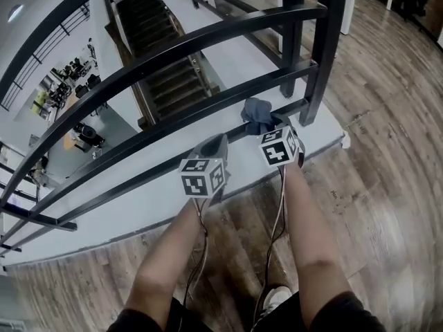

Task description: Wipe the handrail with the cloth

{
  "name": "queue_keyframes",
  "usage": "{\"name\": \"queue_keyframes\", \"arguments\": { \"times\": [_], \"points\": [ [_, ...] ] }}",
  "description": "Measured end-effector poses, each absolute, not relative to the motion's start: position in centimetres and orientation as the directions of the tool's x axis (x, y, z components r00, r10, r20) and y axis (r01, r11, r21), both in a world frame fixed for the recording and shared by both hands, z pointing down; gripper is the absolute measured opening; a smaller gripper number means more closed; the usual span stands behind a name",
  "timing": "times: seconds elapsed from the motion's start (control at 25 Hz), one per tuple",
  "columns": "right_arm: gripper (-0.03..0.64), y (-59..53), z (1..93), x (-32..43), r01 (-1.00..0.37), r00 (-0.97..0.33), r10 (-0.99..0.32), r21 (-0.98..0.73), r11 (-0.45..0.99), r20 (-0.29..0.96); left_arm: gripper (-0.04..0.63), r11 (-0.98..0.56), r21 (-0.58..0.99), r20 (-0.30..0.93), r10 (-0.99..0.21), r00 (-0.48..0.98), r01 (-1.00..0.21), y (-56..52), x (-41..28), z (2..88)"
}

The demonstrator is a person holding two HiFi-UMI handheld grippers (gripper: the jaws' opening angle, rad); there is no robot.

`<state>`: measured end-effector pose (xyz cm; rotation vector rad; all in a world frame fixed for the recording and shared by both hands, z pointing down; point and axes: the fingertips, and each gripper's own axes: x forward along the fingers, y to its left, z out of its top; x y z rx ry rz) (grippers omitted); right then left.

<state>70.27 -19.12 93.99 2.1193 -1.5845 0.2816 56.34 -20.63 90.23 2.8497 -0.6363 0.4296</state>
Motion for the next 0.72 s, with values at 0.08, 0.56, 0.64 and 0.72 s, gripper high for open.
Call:
{"name": "queue_keyframes", "arguments": {
  "times": [0.08, 0.56, 0.64, 0.72],
  "points": [
    [0.054, -18.5, 93.9, 72.7, -0.937, 0.335, -0.841, 0.241, -0.252, 0.425, 0.003, -0.891, 0.129, 0.329, -0.376, 0.866, -0.436, -20.4, 57.6, 90.8],
    [0.052, -15.1, 93.6, 84.0, -0.869, 0.480, -0.775, 0.344, -0.356, 0.411, 0.003, -0.920, 0.106, 0.325, -0.327, 0.887, -0.378, -19.5, 61.7, 90.6],
    [0.052, -15.0, 93.6, 84.8, -0.857, 0.498, -0.767, 0.364, -0.364, 0.405, 0.003, -0.920, 0.114, 0.320, -0.324, 0.891, -0.375, -19.5, 61.6, 90.2],
    [0.052, -14.6, 93.6, 84.9, -0.852, 0.512, -0.747, 0.359, -0.381, 0.424, 0.003, -0.924, 0.117, 0.319, -0.313, 0.894, -0.365, -19.3, 60.9, 89.7]
  ]
}}
